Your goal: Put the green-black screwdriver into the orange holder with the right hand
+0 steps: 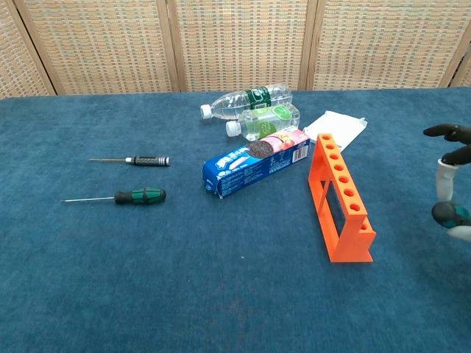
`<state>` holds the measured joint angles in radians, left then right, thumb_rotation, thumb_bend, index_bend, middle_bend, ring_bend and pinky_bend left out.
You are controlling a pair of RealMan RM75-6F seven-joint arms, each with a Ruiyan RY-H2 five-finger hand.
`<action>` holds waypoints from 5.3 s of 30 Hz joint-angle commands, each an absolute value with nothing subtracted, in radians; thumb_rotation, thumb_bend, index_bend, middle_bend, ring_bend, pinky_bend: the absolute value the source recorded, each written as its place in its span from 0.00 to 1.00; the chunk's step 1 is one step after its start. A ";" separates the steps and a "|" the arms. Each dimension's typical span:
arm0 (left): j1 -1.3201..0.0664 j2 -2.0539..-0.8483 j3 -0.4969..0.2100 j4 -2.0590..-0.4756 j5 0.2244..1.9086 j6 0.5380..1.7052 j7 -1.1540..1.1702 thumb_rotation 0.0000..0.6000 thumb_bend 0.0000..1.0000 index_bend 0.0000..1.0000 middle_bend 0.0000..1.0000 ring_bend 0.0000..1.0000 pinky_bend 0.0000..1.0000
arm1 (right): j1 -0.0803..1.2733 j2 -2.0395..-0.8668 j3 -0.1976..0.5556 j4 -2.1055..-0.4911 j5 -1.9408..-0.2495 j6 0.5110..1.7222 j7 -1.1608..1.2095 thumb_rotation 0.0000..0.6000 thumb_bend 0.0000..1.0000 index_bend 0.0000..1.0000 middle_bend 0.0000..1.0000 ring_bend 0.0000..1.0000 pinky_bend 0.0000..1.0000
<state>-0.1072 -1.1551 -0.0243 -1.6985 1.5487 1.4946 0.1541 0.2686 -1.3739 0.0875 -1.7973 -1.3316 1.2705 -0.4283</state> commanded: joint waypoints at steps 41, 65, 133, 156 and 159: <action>-0.105 -1.189 -0.051 -1.639 1.617 1.587 0.069 1.00 0.00 0.00 0.00 0.00 0.00 | 0.326 -1.026 0.406 -2.172 -0.855 1.071 0.256 1.00 0.20 0.66 0.00 0.00 0.00; -0.117 -1.179 -0.049 -1.664 1.598 1.551 0.091 1.00 0.00 0.00 0.00 0.00 0.00 | 0.453 -0.987 0.501 -2.305 -0.666 1.117 0.221 1.00 0.20 0.67 0.00 0.00 0.00; -0.115 -1.175 -0.045 -1.659 1.578 1.539 0.083 1.00 0.00 0.00 0.00 0.00 0.00 | 0.619 -1.124 0.464 -2.235 -0.557 1.129 0.158 1.00 0.20 0.67 0.00 0.00 0.00; -0.118 -1.182 -0.041 -1.656 1.578 1.529 0.095 1.00 0.00 0.00 0.00 0.00 0.00 | 0.615 -1.121 0.455 -2.186 -0.564 1.077 0.198 1.00 0.20 0.67 0.00 0.00 0.00; -0.119 -1.182 -0.041 -1.656 1.577 1.528 0.093 1.00 0.00 0.00 0.00 0.00 0.00 | 0.616 -1.113 0.463 -2.197 -0.564 1.086 0.194 1.00 0.20 0.67 0.00 0.00 0.00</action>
<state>-0.1185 -1.1819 -0.0410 -1.6560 1.5768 1.5283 0.0934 0.6153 -1.1159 0.4599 -2.1929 -0.5639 1.0826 0.1958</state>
